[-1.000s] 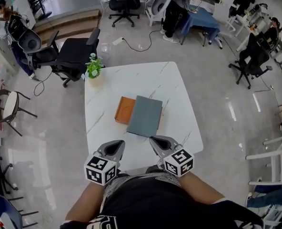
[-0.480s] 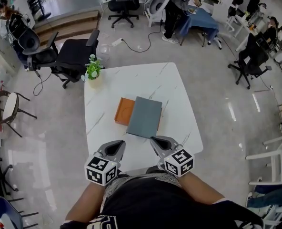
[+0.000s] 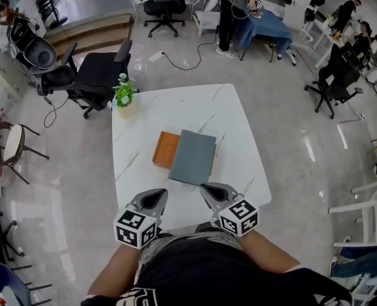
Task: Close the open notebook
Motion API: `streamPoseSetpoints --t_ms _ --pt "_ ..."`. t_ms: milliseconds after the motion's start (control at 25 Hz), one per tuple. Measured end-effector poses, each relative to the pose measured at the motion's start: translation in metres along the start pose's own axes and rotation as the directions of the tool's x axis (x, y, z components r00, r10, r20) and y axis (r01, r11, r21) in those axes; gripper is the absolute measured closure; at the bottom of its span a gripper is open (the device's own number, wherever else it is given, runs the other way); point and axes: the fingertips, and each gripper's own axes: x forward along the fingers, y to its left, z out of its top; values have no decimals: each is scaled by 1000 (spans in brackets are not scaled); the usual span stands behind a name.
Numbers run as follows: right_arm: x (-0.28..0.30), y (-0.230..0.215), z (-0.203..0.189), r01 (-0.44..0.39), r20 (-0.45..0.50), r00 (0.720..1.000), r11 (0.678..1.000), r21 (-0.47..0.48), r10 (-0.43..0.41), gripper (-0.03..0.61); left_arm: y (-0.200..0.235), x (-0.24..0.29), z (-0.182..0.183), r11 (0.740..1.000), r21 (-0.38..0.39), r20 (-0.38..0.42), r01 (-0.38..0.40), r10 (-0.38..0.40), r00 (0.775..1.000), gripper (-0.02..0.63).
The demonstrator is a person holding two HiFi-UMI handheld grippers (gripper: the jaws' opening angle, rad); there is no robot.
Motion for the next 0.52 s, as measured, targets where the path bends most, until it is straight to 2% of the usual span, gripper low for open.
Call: streamPoseSetpoints --t_ms 520 --pt "6 -3 0 -19 -18 1000 1000 -13 19 578 3 6 1 1000 9 -10 0 0 1000 555"
